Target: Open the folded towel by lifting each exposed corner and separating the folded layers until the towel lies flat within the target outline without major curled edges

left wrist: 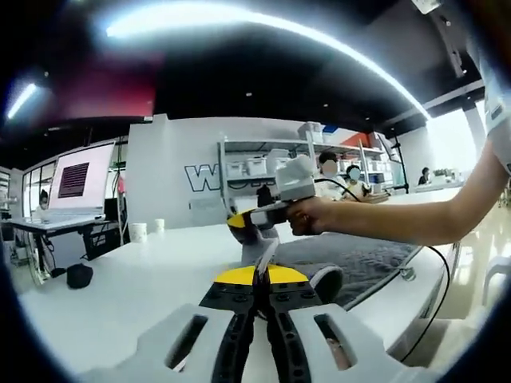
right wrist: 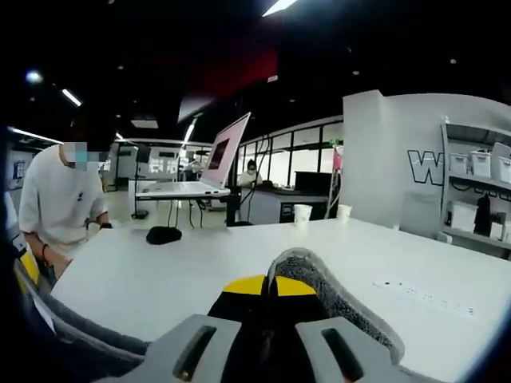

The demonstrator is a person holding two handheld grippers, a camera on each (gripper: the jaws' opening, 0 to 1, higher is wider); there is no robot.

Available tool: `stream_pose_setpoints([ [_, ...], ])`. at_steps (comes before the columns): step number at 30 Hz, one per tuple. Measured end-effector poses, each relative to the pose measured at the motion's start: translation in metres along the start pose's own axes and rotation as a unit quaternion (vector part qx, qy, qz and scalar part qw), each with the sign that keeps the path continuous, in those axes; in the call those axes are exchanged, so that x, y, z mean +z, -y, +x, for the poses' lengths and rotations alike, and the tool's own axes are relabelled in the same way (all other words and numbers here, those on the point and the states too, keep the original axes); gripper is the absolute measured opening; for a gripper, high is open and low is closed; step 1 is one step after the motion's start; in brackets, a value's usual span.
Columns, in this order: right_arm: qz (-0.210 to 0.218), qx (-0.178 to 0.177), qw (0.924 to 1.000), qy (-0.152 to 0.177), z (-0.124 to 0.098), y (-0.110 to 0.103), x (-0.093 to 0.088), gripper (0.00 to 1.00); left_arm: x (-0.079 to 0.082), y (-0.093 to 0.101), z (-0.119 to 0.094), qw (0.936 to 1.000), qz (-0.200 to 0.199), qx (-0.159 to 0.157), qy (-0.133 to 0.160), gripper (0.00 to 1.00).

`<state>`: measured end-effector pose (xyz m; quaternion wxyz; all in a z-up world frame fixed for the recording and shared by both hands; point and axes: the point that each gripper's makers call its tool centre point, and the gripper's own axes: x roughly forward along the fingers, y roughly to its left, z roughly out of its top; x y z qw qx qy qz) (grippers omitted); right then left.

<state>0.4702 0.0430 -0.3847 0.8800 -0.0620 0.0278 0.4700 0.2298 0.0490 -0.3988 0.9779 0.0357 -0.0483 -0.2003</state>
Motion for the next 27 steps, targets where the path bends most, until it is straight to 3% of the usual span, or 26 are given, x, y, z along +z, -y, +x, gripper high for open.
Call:
stream_pose_setpoints([
  [10, 0.001, 0.011, 0.9999, -0.007, 0.022, -0.008, -0.002, 0.00, -0.005, -0.019, -0.007, 0.9997, 0.007, 0.023, -0.010, 0.01],
  [14, 0.012, 0.019, 0.9997, -0.011, 0.038, -0.021, -0.009, 0.00, -0.009, -0.038, -0.013, 0.9987, 0.003, 0.048, -0.015, 0.01],
  [27, 0.011, 0.033, 0.9994, -0.006, 0.064, -0.038, -0.002, 0.00, -0.018, -0.055, -0.020, 0.9975, 0.001, 0.065, -0.027, 0.01],
])
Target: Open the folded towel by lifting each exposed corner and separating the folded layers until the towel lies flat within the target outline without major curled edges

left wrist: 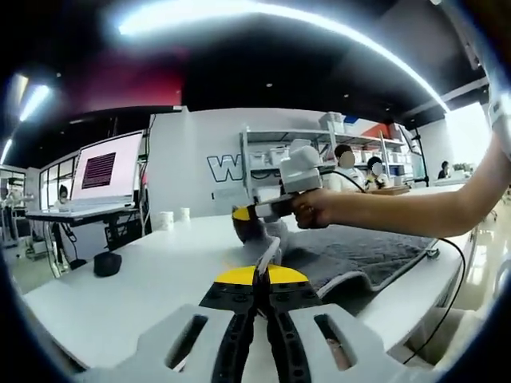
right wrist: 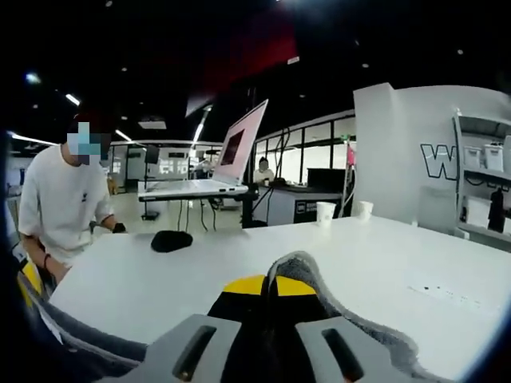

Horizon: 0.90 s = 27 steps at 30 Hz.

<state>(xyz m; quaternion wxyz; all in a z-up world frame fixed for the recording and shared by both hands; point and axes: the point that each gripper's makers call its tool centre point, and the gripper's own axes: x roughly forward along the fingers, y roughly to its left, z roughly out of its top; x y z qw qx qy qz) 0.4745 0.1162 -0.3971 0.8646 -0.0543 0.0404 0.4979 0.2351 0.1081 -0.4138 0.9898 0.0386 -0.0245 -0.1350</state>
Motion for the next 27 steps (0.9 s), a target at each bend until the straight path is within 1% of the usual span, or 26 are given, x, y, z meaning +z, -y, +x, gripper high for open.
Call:
stream_pose_setpoints([
  [3, 0.003, 0.002, 1.0000, -0.001, 0.003, 0.000, -0.001, 0.00, -0.002, -0.005, -0.003, 1.0000, 0.003, 0.008, -0.004, 0.01],
  [4, 0.012, 0.000, 0.9999, 0.001, 0.003, 0.003, -0.002, 0.00, -0.002, -0.007, -0.004, 0.9999, 0.005, 0.011, -0.006, 0.01],
  [6, 0.015, 0.001, 0.9999, 0.002, 0.005, 0.003, -0.002, 0.00, -0.003, -0.010, -0.005, 0.9998, 0.008, 0.015, -0.007, 0.01],
  [8, 0.015, 0.006, 0.9999, -0.001, 0.009, 0.000, -0.005, 0.00, -0.010, -0.015, -0.007, 0.9997, 0.002, 0.021, -0.014, 0.01],
  [13, 0.018, 0.014, 0.9997, -0.002, 0.018, -0.006, -0.006, 0.00, -0.018, -0.022, -0.010, 0.9991, 0.000, 0.032, -0.026, 0.01],
  [15, 0.021, 0.017, 0.9996, -0.004, 0.023, -0.008, -0.006, 0.00, -0.022, -0.025, -0.012, 0.9989, -0.007, 0.035, -0.029, 0.02],
  [16, 0.023, 0.020, 0.9995, -0.004, 0.027, -0.012, -0.007, 0.00, -0.026, -0.027, -0.012, 0.9986, -0.017, 0.039, -0.033, 0.02],
  [18, 0.023, 0.021, 0.9995, -0.005, 0.028, -0.013, -0.007, 0.00, -0.027, -0.028, -0.012, 0.9983, -0.021, 0.041, -0.036, 0.02],
  [19, 0.023, 0.021, 0.9995, -0.007, 0.029, -0.015, -0.007, 0.00, -0.032, -0.030, -0.013, 0.9971, -0.031, 0.050, -0.048, 0.02],
  [20, 0.019, 0.020, 0.9995, -0.018, 0.030, -0.015, -0.011, 0.00, -0.037, -0.032, -0.014, 0.9960, -0.037, 0.055, -0.060, 0.02],
  [21, 0.021, 0.016, 0.9994, -0.019, 0.037, -0.014, -0.013, 0.00, -0.042, -0.030, -0.012, 0.9965, -0.028, 0.046, -0.063, 0.02],
  [22, 0.032, 0.019, 0.9990, -0.025, 0.039, -0.017, -0.015, 0.00, -0.044, -0.030, -0.013, 0.9960, -0.033, 0.049, -0.067, 0.02],
  [27, 0.031, 0.023, 0.9989, -0.028, 0.047, -0.020, -0.018, 0.00, -0.046, -0.032, -0.017, 0.9954, -0.049, 0.050, -0.065, 0.02],
])
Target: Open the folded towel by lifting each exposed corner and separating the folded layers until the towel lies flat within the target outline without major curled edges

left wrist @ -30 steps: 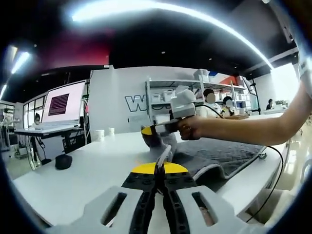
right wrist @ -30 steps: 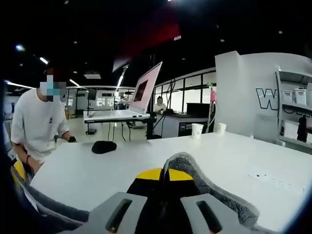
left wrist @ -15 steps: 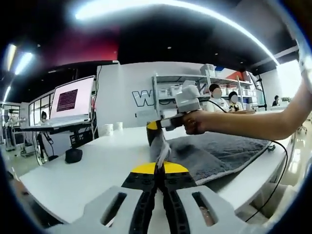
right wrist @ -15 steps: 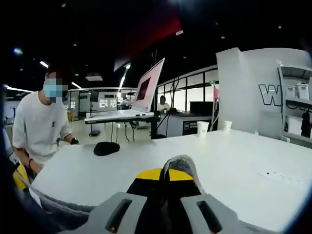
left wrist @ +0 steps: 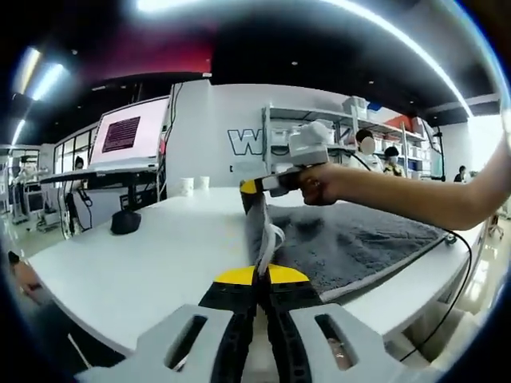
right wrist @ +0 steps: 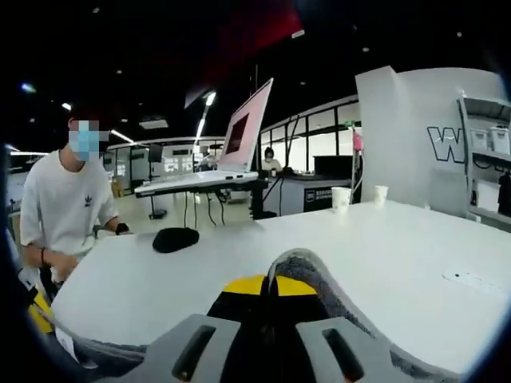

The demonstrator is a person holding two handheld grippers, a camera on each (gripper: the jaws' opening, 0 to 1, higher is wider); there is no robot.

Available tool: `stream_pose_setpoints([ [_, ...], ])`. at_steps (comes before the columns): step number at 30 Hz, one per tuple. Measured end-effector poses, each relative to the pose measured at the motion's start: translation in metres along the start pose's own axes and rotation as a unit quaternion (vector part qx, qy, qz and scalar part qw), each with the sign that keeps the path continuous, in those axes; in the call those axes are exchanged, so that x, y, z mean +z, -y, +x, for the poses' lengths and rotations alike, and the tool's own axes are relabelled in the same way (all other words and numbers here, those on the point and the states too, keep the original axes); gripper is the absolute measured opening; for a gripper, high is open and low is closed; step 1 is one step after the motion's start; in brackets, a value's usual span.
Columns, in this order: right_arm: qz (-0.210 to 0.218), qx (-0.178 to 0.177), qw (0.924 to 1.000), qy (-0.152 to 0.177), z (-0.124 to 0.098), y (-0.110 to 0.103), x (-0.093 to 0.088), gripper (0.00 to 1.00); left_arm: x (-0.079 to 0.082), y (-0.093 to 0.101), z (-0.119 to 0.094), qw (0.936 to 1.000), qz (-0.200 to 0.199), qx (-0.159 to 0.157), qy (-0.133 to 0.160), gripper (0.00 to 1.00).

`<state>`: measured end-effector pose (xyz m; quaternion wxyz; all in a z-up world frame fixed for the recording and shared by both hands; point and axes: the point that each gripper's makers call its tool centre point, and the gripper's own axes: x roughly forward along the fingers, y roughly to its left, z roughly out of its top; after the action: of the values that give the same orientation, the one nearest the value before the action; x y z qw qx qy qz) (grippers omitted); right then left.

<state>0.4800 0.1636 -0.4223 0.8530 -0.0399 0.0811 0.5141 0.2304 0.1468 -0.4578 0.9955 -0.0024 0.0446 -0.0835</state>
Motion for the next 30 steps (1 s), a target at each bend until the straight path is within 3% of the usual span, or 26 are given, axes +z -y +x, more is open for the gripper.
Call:
stream_pose_setpoints([
  [8, 0.019, 0.003, 0.9998, -0.001, 0.004, -0.002, -0.004, 0.00, -0.002, 0.000, -0.002, 0.9999, -0.014, -0.002, 0.002, 0.03],
  [14, 0.044, 0.000, 0.9990, -0.006, 0.007, -0.001, -0.008, 0.03, -0.004, -0.003, -0.003, 1.0000, -0.008, -0.001, 0.001, 0.11],
  [17, 0.048, -0.004, 0.9988, -0.011, 0.008, 0.000, -0.009, 0.12, 0.000, -0.009, -0.006, 0.9999, -0.001, 0.011, 0.010, 0.10],
  [20, 0.059, 0.000, 0.9982, -0.008, 0.008, -0.002, -0.008, 0.31, 0.002, -0.021, -0.010, 0.9992, -0.001, 0.038, 0.015, 0.12],
  [22, 0.092, 0.003, 0.9957, -0.007, 0.007, -0.006, -0.006, 0.38, 0.003, -0.031, -0.012, 0.9981, 0.009, 0.058, 0.018, 0.12],
  [26, 0.088, 0.001, 0.9961, -0.015, 0.009, -0.006, -0.009, 0.32, 0.006, -0.037, -0.017, 0.9972, 0.011, 0.069, 0.025, 0.11],
  [30, 0.088, 0.001, 0.9960, -0.015, 0.011, -0.005, -0.010, 0.17, 0.008, -0.039, -0.019, 0.9969, 0.012, 0.072, 0.029, 0.08],
])
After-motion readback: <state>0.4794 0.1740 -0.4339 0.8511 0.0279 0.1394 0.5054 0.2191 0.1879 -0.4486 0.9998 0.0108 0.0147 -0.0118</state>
